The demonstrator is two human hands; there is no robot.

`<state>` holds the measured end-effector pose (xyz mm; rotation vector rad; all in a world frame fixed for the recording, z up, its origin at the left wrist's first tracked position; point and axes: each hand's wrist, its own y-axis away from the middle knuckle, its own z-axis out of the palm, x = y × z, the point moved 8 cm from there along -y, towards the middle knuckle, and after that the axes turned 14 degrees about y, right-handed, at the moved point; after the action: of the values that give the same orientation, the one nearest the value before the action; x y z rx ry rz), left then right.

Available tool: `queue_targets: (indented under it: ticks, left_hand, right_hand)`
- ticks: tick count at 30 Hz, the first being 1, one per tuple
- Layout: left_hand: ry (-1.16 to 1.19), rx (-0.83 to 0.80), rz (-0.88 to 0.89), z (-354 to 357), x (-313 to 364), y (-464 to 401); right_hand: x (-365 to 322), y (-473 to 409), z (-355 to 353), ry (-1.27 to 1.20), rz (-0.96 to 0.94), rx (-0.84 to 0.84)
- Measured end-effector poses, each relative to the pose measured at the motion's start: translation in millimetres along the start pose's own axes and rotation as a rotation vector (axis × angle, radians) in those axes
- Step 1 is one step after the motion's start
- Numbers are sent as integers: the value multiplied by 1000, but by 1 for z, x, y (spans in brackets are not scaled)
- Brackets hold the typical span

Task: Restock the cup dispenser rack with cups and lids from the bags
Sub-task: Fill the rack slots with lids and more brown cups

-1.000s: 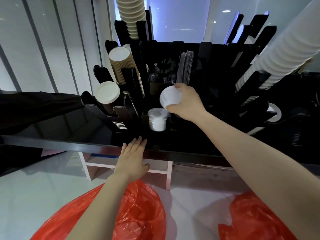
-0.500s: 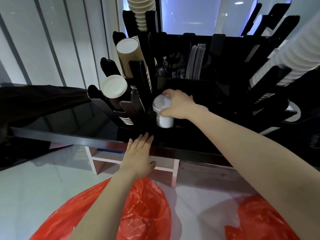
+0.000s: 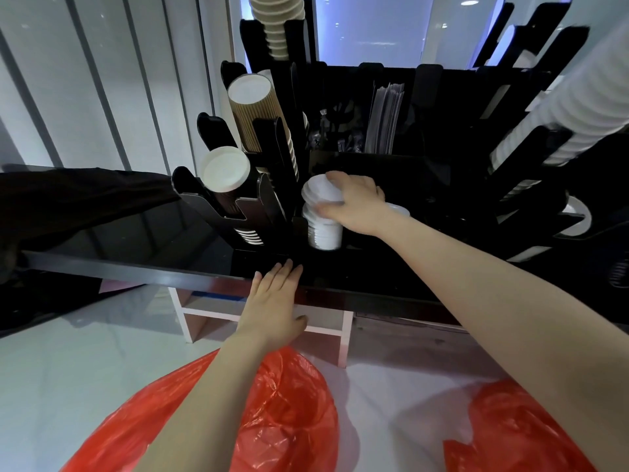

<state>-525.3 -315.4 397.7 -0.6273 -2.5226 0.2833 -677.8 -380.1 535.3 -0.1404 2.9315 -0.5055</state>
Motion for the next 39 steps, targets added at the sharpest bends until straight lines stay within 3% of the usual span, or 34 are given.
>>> queue_targets:
  ticks: [7, 11, 16, 22, 27, 30, 32, 35, 39]
  left_hand:
    - [-6, -10, -5, 0, 0, 0]
    - [-4, -19, -10, 0, 1, 1]
    - [-5, -28, -15, 0, 2, 1]
    - [-1, -37, -24, -2, 3, 2]
    - [3, -41, -28, -2, 4, 2]
    - [7, -44, -26, -2, 4, 2]
    - [11, -42, -26, -3, 4, 2]
    - [1, -46, -23, -2, 4, 2]
    - [9, -38, -21, -2, 3, 2]
  right_hand:
    - [35, 15, -31, -261, 81, 186]
    - [65, 30, -45, -239, 157, 230]
    - [95, 40, -44, -117, 238, 96]
    - [83, 37, -40, 37, 142, -18]
    - [84, 33, -25, -49, 167, -111]
    - [81, 31, -20, 32, 149, -149]
    - [79, 35, -21, 121, 144, -102]
    - [70, 49, -33, 144, 57, 136]
    - [59, 63, -21, 282, -70, 131]
